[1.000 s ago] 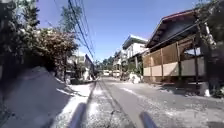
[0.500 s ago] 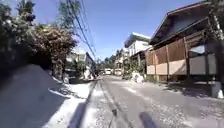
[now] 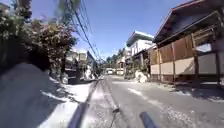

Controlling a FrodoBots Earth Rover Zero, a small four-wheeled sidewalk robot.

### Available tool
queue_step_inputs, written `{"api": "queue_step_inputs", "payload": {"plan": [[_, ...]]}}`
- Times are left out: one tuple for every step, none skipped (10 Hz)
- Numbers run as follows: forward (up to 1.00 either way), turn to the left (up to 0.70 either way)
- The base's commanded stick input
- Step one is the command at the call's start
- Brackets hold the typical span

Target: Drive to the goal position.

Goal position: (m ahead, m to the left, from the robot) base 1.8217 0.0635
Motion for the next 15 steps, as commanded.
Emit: {"api": "queue_step_inputs", "payload": {"plan": [[0.70, 0.00], [0.70, 0.00], [0.70, 0.00], [0.70, 0.00], [0.70, 0.00], [0.70, 0.00], [0.70, 0.00], [0.70, 0.00], [0.70, 0.00], [0.70, 0.00], [0.70, 0.00], [0.70, 0.00], [0.70, 0.00], [0.70, 0.00], [0.70, 0.00]]}}
